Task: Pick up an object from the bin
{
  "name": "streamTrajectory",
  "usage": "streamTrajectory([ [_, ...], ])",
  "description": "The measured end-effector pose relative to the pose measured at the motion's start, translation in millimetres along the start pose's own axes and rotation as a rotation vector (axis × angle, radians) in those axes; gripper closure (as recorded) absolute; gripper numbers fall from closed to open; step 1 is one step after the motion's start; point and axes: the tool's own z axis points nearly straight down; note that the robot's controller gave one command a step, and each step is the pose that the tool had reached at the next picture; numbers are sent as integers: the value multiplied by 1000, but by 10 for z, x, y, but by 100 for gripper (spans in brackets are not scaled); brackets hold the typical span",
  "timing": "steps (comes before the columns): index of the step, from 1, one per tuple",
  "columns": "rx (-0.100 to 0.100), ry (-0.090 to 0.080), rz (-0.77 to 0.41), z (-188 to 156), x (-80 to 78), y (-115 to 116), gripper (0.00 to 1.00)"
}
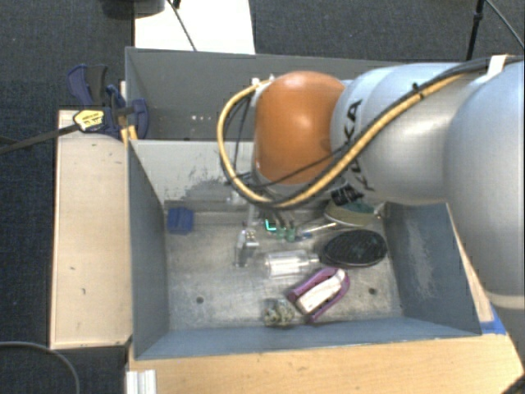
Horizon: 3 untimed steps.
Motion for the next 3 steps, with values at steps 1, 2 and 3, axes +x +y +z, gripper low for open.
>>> streamTrajectory([
  [1,-2,-13,-141,940,94,-933,0],
  [2,2,-13,-130,631,3,-1267,0],
  [3,-1,-7,-29,649,163,-1258,0],
])
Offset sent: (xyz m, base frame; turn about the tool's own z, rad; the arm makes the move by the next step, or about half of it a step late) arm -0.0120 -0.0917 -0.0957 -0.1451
